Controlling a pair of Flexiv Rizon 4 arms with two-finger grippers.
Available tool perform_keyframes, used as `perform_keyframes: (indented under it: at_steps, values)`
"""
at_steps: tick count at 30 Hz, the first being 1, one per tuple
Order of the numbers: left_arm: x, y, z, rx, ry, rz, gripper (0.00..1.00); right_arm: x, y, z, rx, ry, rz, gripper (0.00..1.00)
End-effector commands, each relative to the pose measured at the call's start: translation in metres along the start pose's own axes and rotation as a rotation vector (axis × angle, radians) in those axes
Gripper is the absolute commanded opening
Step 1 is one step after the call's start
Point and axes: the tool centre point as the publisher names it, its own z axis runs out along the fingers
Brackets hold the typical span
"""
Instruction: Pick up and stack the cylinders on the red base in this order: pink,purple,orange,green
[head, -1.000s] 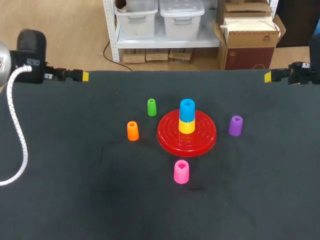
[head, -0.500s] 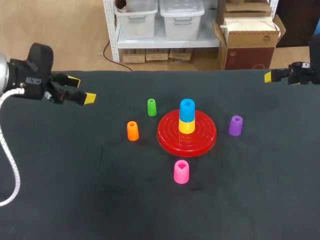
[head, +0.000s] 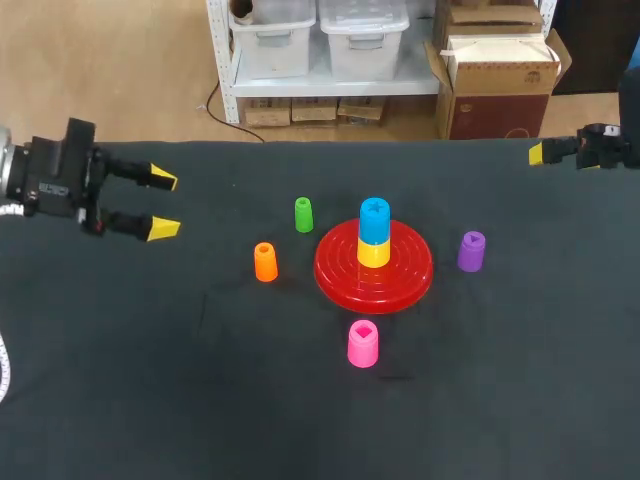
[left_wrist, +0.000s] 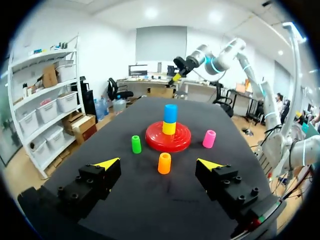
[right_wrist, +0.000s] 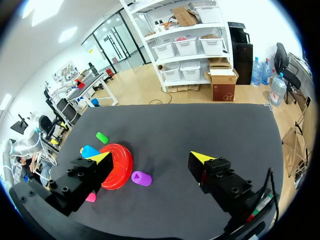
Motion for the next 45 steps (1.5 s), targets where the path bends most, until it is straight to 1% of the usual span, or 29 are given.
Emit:
perform_keyframes:
  at_steps: [1, 3, 4, 6, 10, 11, 14, 18, 20, 27, 29, 31, 45]
  values:
    - [0.006, 0.014, 0.009, 0.043, -0.008, -0.002, 1.0, 0.0, 0.0, 0.0, 0.0, 0.0, 0.0, 1.0]
    - [0.008, 0.018, 0.01, 0.034, 0.0, 0.006, 1.0, 0.0, 0.0, 0.0, 0.0, 0.0, 0.0, 1.0]
    - [0.009, 0.02, 0.01, 0.022, 0.018, 0.011, 1.0, 0.0, 0.0, 0.0, 0.0, 0.0, 0.0, 1.0]
    - [0.009, 0.021, 0.01, 0.009, 0.02, 0.037, 1.0, 0.0, 0.0, 0.0, 0.0, 0.0, 0.0, 1.0]
    - [0.011, 0.028, 0.01, -0.048, 0.069, 0.056, 1.0, 0.0, 0.0, 0.0, 0.0, 0.0, 0.0, 1.0]
    - [0.015, 0.032, 0.013, -0.064, 0.085, 0.069, 1.0, 0.0, 0.0, 0.0, 0.0, 0.0, 0.0, 1.0]
    - [0.017, 0.036, 0.014, -0.084, 0.099, 0.083, 1.0, 0.0, 0.0, 0.0, 0.0, 0.0, 0.0, 1.0]
    - [0.016, 0.037, 0.016, -0.07, 0.112, 0.103, 1.0, 0.0, 0.0, 0.0, 0.0, 0.0, 0.0, 1.0]
    - [0.011, 0.034, 0.017, -0.064, 0.116, 0.109, 1.0, 0.0, 0.0, 0.0, 0.0, 0.0, 0.0, 1.0]
    - [0.006, 0.027, 0.024, -0.033, 0.114, 0.119, 1.0, 0.0, 0.0, 0.0, 0.0, 0.0, 0.0, 1.0]
    - [0.005, 0.025, 0.024, -0.022, 0.105, 0.115, 1.0, 0.0, 0.0, 0.0, 0.0, 0.0, 0.0, 1.0]
    - [0.003, 0.023, 0.023, -0.023, 0.118, 0.077, 1.0, 0.0, 0.0, 0.0, 0.0, 0.0, 0.0, 1.0]
    - [0.003, 0.023, 0.023, -0.023, 0.118, 0.077, 1.0, 0.0, 0.0, 0.0, 0.0, 0.0, 0.0, 1.0]
